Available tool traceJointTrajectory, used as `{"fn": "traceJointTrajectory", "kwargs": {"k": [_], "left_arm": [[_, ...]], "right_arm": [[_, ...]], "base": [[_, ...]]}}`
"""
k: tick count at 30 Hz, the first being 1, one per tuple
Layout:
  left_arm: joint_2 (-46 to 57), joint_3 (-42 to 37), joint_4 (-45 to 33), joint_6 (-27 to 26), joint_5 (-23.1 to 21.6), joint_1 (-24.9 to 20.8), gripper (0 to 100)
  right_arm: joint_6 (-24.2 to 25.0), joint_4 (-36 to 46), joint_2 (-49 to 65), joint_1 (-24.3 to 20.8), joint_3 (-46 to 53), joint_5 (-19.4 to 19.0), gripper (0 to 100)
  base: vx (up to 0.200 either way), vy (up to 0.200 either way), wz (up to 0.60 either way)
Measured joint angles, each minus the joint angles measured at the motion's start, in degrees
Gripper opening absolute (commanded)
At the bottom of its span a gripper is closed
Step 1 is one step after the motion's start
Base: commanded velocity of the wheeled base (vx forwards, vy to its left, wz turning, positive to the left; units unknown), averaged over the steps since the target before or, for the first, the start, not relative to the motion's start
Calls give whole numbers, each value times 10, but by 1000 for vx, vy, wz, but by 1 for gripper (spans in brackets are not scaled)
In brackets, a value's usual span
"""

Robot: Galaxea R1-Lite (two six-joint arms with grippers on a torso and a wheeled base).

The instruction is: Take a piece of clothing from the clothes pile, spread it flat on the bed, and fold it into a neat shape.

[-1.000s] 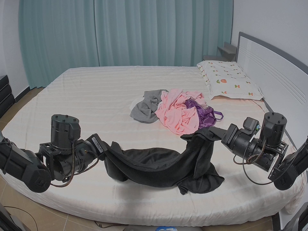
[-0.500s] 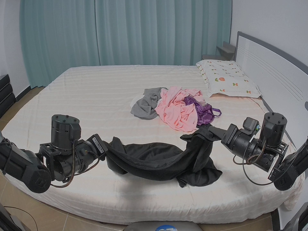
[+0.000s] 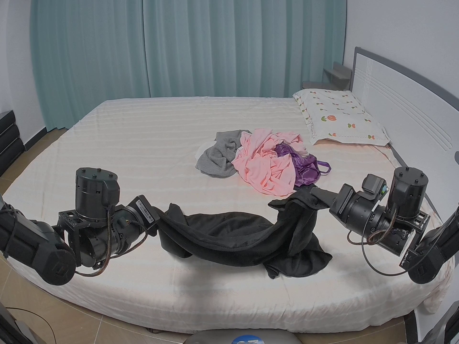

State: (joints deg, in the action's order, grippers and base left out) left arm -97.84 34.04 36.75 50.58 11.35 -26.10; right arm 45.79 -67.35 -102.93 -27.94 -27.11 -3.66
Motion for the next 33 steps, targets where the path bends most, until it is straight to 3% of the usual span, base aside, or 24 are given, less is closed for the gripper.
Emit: {"fn": "traceJointTrajectory", "kwargs": {"k": [33], "left_arm": [[1,-2,-2,0,0,-1,0]], "right_arm": [[1,0,-1,9,-6,1,0]], "base": [[0,200,0]]}}
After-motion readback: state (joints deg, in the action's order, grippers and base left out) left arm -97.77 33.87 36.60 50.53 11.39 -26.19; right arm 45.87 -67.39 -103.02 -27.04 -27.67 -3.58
